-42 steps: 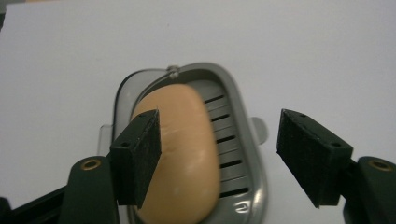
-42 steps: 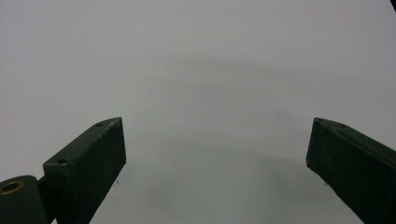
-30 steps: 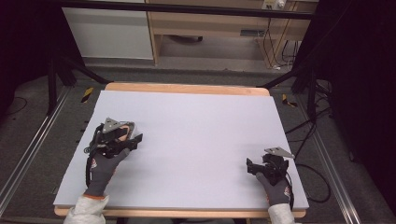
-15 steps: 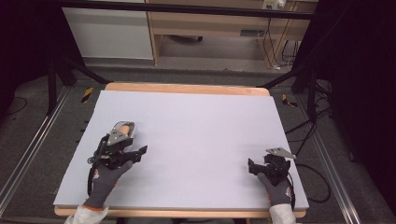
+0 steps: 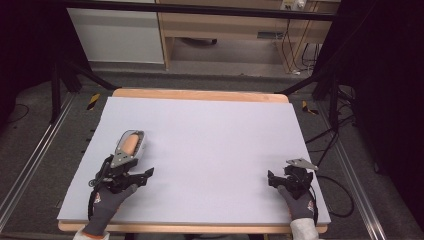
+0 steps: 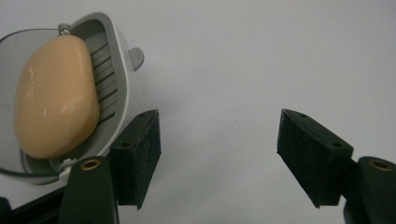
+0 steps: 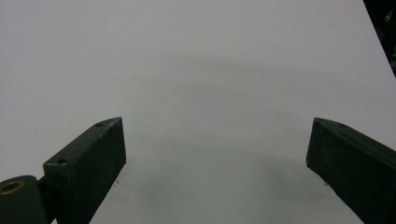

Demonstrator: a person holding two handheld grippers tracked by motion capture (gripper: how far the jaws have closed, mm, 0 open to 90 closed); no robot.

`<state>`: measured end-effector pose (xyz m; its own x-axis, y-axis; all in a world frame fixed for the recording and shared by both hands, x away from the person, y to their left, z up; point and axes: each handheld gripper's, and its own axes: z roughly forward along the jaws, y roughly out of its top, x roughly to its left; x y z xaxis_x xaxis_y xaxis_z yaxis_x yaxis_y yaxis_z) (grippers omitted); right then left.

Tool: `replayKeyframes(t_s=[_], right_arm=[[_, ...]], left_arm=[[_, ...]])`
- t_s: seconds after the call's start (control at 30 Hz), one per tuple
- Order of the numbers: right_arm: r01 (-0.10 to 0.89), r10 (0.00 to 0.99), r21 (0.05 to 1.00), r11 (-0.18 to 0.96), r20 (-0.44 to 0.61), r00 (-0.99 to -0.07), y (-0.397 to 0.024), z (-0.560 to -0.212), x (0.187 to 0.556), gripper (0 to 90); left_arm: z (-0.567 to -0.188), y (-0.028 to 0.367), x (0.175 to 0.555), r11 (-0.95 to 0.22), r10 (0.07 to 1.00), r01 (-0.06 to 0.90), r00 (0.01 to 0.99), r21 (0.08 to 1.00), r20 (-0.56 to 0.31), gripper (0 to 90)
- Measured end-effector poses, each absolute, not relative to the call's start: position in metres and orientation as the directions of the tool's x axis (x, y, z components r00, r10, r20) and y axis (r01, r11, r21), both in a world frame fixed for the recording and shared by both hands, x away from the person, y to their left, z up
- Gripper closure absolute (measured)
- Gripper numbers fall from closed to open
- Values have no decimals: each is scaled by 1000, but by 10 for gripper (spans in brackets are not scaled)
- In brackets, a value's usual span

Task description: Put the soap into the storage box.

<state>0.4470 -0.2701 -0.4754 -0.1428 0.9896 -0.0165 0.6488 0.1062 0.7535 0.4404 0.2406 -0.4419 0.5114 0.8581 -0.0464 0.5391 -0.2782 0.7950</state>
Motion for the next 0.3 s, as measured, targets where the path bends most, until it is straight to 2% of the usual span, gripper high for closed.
replayKeyframes(t_s=[0.3], right_arm=[[650, 990, 753, 105, -20, -137, -271, -476, 447, 51]], left_arm=[[-451, 254, 433, -286, 863, 555, 503, 781, -42, 279]])
